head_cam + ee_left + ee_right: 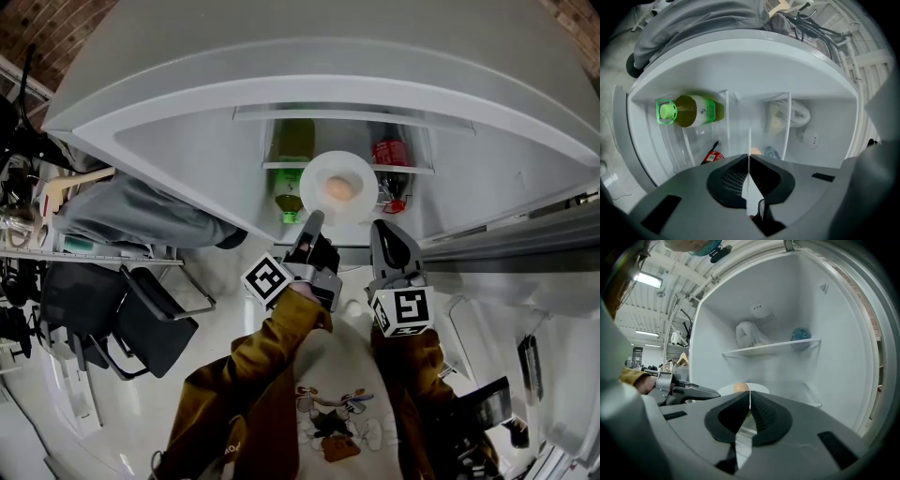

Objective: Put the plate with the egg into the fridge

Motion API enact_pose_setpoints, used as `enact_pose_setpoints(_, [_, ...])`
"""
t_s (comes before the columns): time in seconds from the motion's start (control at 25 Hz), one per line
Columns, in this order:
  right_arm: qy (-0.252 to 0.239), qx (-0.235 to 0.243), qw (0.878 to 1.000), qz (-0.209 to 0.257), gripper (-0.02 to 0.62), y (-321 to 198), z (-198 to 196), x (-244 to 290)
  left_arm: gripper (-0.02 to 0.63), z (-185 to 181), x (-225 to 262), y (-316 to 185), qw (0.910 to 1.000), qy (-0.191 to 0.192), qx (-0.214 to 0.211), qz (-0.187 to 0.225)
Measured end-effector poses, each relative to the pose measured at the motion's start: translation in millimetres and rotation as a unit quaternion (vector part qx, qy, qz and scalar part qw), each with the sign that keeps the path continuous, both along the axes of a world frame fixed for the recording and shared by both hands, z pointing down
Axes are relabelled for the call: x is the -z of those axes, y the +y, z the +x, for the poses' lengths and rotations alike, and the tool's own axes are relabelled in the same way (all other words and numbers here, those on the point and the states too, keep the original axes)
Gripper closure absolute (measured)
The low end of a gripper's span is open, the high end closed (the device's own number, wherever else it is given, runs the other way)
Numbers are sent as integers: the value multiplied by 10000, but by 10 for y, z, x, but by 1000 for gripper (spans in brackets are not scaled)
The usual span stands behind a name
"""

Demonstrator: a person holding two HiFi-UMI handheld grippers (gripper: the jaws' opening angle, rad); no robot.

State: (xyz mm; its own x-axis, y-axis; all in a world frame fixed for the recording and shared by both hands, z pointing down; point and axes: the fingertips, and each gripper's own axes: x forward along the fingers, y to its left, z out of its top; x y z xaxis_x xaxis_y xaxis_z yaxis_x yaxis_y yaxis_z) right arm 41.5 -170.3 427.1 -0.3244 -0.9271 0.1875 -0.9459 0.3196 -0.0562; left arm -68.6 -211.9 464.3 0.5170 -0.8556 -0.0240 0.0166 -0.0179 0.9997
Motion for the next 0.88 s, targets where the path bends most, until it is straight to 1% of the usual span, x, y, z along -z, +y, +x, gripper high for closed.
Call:
enact_pose_setpoints(0.6, [-25,76,9999,-139,588,-156,-60,-152,588,-165,-74,-171,9988,70,478,-61])
enact_pose_setpoints(0.76, [132,112,9998,-82,588,-199,-100,-168,588,-209,-104,-211,9980,127,616,-70])
enact_pose_setpoints(0.88, [160,132,9998,-44,588,-233,-120,-164,588,-234,-127,-228,9972,165,721,-95])
